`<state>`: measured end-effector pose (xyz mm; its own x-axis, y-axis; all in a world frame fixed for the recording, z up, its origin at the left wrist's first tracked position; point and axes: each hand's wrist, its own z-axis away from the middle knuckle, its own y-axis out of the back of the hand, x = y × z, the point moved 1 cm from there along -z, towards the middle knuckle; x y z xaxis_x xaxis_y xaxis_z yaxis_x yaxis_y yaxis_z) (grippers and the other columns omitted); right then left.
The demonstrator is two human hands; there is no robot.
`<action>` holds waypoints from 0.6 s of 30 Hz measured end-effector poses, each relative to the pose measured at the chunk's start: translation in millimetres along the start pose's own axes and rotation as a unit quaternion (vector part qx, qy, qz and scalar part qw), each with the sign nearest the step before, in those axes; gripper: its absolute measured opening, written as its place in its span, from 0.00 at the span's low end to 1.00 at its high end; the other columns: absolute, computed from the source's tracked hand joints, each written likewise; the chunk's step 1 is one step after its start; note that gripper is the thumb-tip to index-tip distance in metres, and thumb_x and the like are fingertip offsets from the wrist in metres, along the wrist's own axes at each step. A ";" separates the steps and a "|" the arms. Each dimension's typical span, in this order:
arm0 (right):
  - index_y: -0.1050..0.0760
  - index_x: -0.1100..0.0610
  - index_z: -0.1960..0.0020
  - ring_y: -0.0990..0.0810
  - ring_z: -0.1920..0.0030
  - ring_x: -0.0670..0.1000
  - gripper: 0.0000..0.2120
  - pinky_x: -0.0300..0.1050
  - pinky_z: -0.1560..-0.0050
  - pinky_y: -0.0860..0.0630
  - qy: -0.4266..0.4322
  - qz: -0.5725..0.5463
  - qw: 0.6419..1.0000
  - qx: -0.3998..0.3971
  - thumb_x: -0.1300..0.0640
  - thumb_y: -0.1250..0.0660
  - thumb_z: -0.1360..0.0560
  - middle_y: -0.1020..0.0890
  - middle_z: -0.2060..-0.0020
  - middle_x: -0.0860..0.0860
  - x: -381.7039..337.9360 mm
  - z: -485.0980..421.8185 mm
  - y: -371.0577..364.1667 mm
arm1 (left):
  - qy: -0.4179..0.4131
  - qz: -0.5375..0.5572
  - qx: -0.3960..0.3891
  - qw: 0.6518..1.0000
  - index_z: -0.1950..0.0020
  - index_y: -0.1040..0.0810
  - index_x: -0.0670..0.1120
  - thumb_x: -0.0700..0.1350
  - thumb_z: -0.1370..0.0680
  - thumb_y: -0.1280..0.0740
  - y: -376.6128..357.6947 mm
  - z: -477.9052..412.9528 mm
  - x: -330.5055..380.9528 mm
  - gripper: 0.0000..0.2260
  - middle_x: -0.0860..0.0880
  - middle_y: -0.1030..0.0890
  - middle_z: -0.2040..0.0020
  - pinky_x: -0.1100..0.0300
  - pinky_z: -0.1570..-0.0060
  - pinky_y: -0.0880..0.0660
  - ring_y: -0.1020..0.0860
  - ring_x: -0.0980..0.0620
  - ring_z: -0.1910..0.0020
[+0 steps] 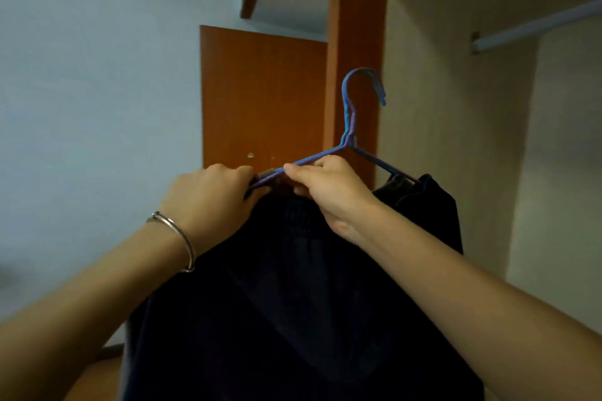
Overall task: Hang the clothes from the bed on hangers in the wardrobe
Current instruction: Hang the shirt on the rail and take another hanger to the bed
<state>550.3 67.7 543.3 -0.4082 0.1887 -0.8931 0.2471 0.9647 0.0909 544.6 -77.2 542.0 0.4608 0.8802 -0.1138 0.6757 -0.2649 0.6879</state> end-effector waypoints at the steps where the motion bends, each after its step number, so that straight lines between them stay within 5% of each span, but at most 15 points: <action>1: 0.25 0.57 0.65 0.22 0.54 0.50 0.10 0.39 0.55 0.27 -0.004 -0.009 0.999 -0.047 0.64 0.36 0.25 0.21 0.61 0.53 0.4 -3.3 -13.6 | 0.013 -0.012 0.015 1.000 0.52 0.27 0.49 0.59 0.23 0.47 -2.0 6.0 -19.7 0.17 0.44 0.20 0.58 0.58 0.68 0.37 0.21 0.39 0.58; 6: 0.24 0.60 0.58 0.20 0.64 0.46 0.04 0.31 0.64 0.25 -0.003 0.000 0.977 -0.215 0.67 0.34 0.27 0.19 0.64 0.53 9.1 -23.2 -67.4 | 0.089 -0.055 0.030 0.994 0.51 0.25 0.48 0.55 0.23 0.43 -13.3 34.3 -118.6 0.13 0.42 0.18 0.53 0.56 0.65 0.37 0.21 0.37 0.54; 10: 0.27 0.50 0.65 0.24 0.74 0.39 0.10 0.28 0.72 0.30 0.181 0.100 0.975 -0.079 0.60 0.30 0.28 0.21 0.70 0.48 36.3 -55.0 -95.5 | 0.119 -0.078 0.045 0.989 0.50 0.23 0.46 0.49 0.24 0.38 -28.5 56.1 -191.3 0.09 0.39 0.17 0.54 0.56 0.64 0.37 0.21 0.35 0.55; 12: 0.28 0.49 0.61 0.27 0.69 0.38 0.08 0.26 0.71 0.31 0.226 0.136 0.964 -0.038 0.54 0.28 0.30 0.24 0.67 0.45 52.9 -72.8 -106.9 | 0.130 -0.096 0.055 0.985 0.52 0.22 0.45 0.50 0.25 0.38 -36.4 63.9 -226.9 0.11 0.37 0.17 0.57 0.54 0.65 0.35 0.20 0.34 0.58; 14: 0.28 0.48 0.48 0.27 0.57 0.39 0.15 0.26 0.62 0.32 0.163 0.200 0.956 -0.137 0.47 0.29 0.31 0.25 0.55 0.44 78.7 -97.5 -122.9 | 0.135 -0.109 0.071 0.982 0.53 0.21 0.43 0.51 0.27 0.40 -44.8 69.4 -259.6 0.13 0.35 0.17 0.60 0.55 0.66 0.36 0.20 0.33 0.61; 18: 0.34 0.46 0.33 0.35 0.33 0.49 0.29 0.45 0.37 0.36 0.108 0.280 0.922 -0.247 0.43 0.31 0.31 0.32 0.33 0.48 126.6 -153.3 -163.8 | 0.177 -0.125 0.075 0.973 0.51 0.21 0.44 0.52 0.27 0.40 -67.2 69.1 -306.4 0.14 0.35 0.18 0.59 0.52 0.65 0.33 0.20 0.33 0.58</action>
<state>323.5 -38.2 482.8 -0.5165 0.6625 -0.5425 0.0637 0.6615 0.7472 397.7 -356.2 481.1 0.0621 0.9980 0.0084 0.8295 -0.0563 0.5557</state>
